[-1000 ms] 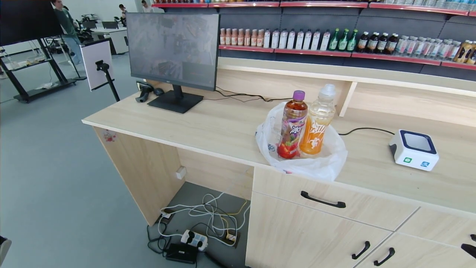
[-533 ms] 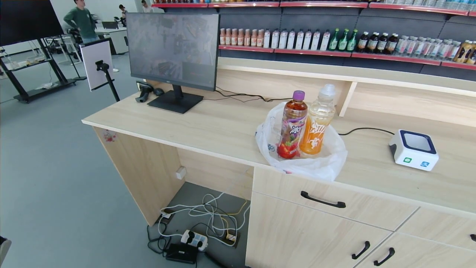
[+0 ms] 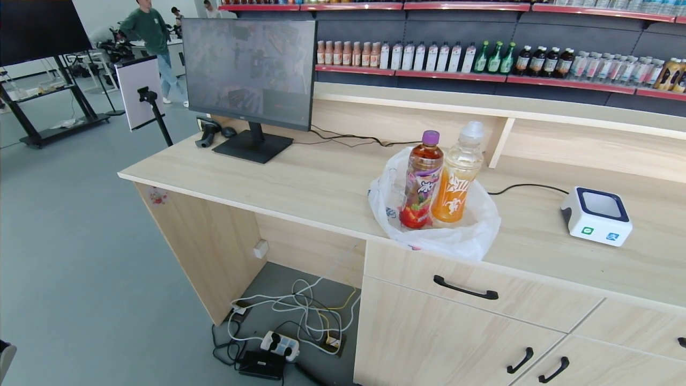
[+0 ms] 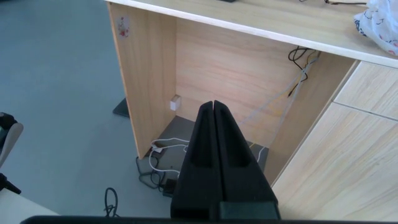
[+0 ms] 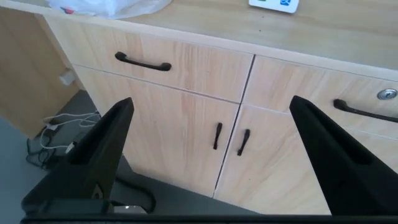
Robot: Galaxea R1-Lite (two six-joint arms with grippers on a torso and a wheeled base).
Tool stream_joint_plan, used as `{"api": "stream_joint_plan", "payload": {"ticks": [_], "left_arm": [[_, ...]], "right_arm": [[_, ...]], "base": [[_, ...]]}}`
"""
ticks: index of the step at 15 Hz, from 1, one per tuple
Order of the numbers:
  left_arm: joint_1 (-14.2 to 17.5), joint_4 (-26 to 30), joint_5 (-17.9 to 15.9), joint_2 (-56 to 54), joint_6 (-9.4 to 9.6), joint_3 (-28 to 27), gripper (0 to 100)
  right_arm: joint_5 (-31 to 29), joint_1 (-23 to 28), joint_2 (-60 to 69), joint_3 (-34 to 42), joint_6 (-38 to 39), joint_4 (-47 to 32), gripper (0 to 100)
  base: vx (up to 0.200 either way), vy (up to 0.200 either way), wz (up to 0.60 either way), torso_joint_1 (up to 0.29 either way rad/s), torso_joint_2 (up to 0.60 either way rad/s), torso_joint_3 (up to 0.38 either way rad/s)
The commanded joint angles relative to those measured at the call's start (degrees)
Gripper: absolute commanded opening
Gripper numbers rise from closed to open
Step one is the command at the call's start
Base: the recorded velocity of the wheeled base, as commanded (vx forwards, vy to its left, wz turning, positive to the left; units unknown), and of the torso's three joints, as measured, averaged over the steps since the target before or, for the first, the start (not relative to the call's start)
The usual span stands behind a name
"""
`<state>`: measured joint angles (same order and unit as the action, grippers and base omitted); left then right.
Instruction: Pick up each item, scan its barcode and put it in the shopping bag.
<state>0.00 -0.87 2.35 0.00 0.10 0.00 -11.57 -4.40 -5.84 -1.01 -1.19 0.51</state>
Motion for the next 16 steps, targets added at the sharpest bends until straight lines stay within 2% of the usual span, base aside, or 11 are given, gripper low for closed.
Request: {"api": "stream_joint_plan", "payload": {"ticks": [1,3,6,7,15,16], "left_arm": [[0.0,0.0,0.0,0.1,-0.01,0.0,0],[0.0,-0.1,0.1,0.0,-0.36,0.0,0],[0.0,-0.1,0.1,0.0,-0.36,0.0,0],[0.0,-0.2,0.1,0.0,-0.36,0.0,0],[0.0,-0.1,0.1,0.0,-0.36,0.0,0],[0.0,-0.1,0.1,0.0,-0.36,0.0,0]], "right_arm": [[0.2,6.7,1.8,0.2,0.9,0.2,100],[7.4,3.3,4.0,1.0,-1.1,1.9,100],[15.5,4.3,5.8,1.0,-6.1,2.7,100],[18.2,4.3,5.8,1.0,-6.8,-0.2,100],[17.7,4.3,5.8,1.0,-5.2,-0.3,100],[17.7,4.3,5.8,1.0,-5.1,-0.2,100]], "base": [[0.000,0.000,0.00,0.000,0.00,0.000],[0.000,0.000,0.00,0.000,0.00,0.000],[0.000,0.000,0.00,0.000,0.00,0.000],[0.000,0.000,0.00,0.000,0.00,0.000],[0.000,0.000,0.00,0.000,0.00,0.000],[0.000,0.000,-0.60,0.002,0.00,-0.002]]}}
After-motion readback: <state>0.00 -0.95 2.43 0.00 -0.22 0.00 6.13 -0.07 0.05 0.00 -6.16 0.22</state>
